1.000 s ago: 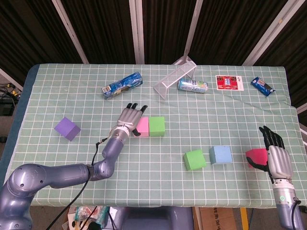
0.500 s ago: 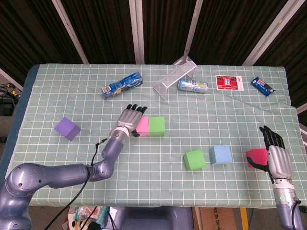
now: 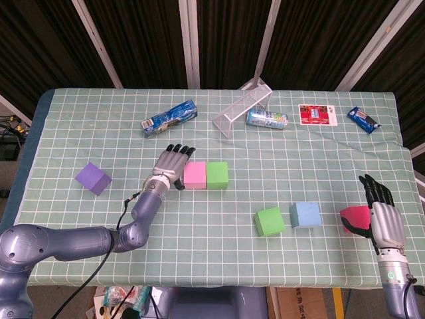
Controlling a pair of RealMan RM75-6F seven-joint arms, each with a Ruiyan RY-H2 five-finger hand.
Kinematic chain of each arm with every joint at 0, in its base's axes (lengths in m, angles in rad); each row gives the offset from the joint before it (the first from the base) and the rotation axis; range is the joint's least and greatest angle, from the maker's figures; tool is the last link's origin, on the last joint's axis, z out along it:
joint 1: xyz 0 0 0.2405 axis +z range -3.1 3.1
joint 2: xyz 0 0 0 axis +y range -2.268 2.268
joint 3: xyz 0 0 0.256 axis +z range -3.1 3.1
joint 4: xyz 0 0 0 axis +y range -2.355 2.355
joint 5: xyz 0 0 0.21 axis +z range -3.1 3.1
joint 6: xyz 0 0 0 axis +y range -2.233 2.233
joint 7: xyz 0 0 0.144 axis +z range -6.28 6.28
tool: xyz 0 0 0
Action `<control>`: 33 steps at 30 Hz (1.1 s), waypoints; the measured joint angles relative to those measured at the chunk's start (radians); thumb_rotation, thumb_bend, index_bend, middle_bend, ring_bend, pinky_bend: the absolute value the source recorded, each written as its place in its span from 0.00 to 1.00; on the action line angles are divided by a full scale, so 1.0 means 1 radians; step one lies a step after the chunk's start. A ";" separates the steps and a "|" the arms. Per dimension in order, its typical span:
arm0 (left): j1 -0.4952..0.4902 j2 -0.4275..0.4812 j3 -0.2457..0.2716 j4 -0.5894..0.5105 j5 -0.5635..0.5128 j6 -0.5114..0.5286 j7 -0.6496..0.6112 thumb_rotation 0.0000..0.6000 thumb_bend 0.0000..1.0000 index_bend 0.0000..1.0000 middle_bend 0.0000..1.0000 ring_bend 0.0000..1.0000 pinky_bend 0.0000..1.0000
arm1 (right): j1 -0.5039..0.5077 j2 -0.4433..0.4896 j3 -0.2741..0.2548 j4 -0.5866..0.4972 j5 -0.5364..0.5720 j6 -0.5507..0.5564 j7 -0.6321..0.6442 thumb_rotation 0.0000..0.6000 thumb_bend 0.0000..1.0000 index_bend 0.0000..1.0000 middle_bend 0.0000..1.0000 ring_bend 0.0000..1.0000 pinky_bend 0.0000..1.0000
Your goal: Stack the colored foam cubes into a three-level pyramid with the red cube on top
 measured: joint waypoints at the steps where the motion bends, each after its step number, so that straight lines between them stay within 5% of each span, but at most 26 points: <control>1: 0.000 0.006 0.001 -0.004 -0.003 0.002 0.002 1.00 0.11 0.00 0.05 0.01 0.04 | 0.000 0.000 0.000 0.000 0.001 -0.001 0.000 1.00 0.24 0.00 0.00 0.00 0.00; 11: -0.001 0.035 0.010 -0.002 -0.006 0.016 0.009 1.00 0.11 0.00 0.05 0.01 0.04 | 0.001 -0.002 0.000 -0.002 0.002 -0.002 -0.003 1.00 0.24 0.00 0.00 0.00 0.00; 33: -0.027 -0.082 0.011 0.176 0.032 -0.019 0.022 1.00 0.18 0.00 0.05 0.01 0.04 | 0.003 0.002 0.006 -0.001 0.019 -0.013 0.005 1.00 0.24 0.00 0.00 0.00 0.00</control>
